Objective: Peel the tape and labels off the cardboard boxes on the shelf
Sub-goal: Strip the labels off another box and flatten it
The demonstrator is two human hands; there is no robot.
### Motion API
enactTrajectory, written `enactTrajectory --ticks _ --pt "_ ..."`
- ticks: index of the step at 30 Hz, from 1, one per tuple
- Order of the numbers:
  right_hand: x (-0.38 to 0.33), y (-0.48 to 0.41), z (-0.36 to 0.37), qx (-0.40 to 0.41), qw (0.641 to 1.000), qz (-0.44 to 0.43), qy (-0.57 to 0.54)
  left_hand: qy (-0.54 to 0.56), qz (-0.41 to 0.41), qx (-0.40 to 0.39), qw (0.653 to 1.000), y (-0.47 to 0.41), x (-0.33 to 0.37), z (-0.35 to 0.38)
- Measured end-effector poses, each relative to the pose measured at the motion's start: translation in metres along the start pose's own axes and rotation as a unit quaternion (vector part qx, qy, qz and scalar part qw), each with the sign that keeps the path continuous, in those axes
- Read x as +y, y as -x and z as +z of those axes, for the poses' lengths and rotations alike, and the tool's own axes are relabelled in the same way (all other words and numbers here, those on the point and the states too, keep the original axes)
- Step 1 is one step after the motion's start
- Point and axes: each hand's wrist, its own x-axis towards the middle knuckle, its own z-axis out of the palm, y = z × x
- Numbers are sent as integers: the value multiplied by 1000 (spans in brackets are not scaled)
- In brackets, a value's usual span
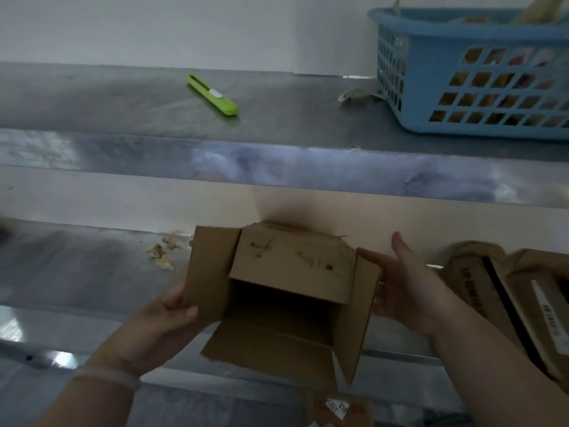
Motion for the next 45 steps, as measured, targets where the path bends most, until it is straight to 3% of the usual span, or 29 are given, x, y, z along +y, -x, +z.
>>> enactTrajectory --ticks 2,7,16,18,23,26,32,34,36,38,42,45 --pt "4 -4 10 20 997 20 65 17 -24 22 999 2 -2 -5" --pt "13 -3 32 7 976 -21 217 -138 -105 154 973 -18 -1 28" --pt "27 20 30 -5 949 -218 226 -379 105 238 888 -26 -6 53" --pt "29 23 31 2 936 -268 229 -386 139 245 878 -25 -4 53" --pt "29 35 35 -8 898 -357 256 -305 214 240 896 -23 -1 61" --pt "23 39 36 -5 861 -394 323 -350 218 239 879 -24 4 60" --pt "13 32 36 4 747 -473 468 -477 226 196 826 -25 15 53" --pt "6 31 31 3 703 -508 497 -518 260 182 795 -23 23 51" --pt "1 29 31 -7 687 -510 518 -536 280 164 779 -24 29 47" --pt "4 28 34 -22 708 -492 507 -486 261 146 821 -26 29 44" --pt "4 36 46 -8 853 -399 337 -404 186 129 886 -27 31 49" --pt "-7 35 46 18 885 -325 333 -312 128 143 930 -29 45 51"
